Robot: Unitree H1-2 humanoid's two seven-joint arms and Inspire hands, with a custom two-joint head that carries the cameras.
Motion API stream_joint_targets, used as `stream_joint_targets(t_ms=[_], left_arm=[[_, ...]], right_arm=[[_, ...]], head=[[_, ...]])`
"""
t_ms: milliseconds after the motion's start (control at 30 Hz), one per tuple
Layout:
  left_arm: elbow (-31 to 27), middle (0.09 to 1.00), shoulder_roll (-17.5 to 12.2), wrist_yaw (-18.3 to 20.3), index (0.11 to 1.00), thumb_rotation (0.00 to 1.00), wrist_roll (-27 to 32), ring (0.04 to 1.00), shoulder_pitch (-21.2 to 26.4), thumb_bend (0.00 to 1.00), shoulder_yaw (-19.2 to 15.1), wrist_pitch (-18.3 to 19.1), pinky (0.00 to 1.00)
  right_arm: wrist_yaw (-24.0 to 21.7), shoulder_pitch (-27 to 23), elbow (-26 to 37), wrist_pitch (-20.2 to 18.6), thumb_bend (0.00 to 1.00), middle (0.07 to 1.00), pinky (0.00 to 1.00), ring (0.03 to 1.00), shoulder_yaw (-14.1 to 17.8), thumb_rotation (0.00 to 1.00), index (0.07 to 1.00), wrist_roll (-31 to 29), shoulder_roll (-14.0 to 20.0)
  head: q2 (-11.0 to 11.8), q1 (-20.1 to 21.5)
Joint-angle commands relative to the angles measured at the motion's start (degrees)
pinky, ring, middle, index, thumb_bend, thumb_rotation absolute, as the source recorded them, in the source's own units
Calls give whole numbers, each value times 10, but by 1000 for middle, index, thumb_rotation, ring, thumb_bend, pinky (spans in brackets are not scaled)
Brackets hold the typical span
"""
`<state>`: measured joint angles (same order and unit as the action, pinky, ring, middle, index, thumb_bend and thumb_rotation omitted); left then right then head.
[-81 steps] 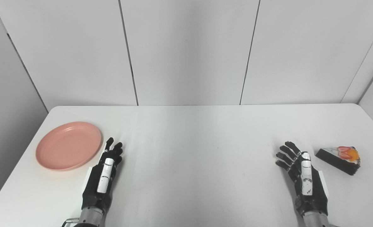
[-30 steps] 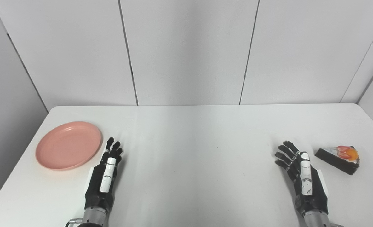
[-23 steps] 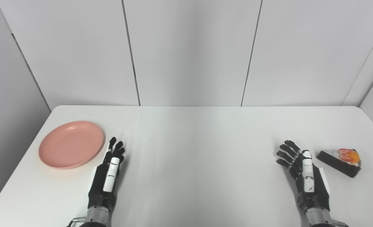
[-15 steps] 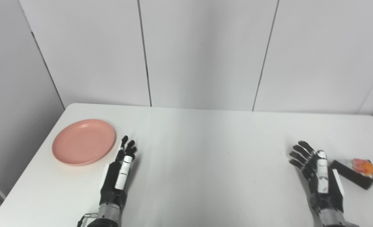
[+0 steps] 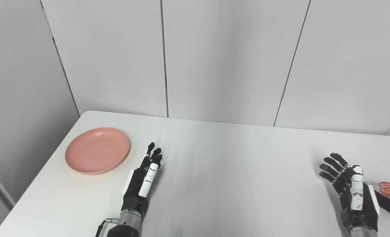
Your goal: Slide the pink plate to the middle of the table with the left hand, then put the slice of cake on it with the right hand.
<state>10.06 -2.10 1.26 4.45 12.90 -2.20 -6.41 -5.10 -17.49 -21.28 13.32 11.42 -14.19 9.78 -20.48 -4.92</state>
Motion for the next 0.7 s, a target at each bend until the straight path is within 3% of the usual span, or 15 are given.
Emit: stream_joint_targets(t_ms=[0, 233, 433, 667], left_arm=[[31, 958, 5, 8, 1000, 873, 7, 953, -17, 775, 1, -23, 969], [44, 957, -2, 12, 1000, 867, 13, 953, -13, 770, -2, -28, 959], [53, 935, -6, 20, 992, 849, 30, 916, -3, 782, -16, -62, 907], [20, 851, -16, 22, 903, 848, 38, 851, 36, 802, -24, -87, 834]], right_arm=[[-8, 51, -58, 23, 807, 782, 748, 758, 0, 1000, 785, -1, -13], [-2, 46, -72, 34, 820, 779, 732, 751, -4, 1000, 777, 8, -18], [10, 44, -90, 47, 825, 776, 717, 745, -11, 998, 761, 25, -30], [15, 49, -89, 50, 857, 778, 718, 750, -15, 970, 761, 33, -38]], head=[[1, 2], [10, 9], [24, 29], [19, 42]])
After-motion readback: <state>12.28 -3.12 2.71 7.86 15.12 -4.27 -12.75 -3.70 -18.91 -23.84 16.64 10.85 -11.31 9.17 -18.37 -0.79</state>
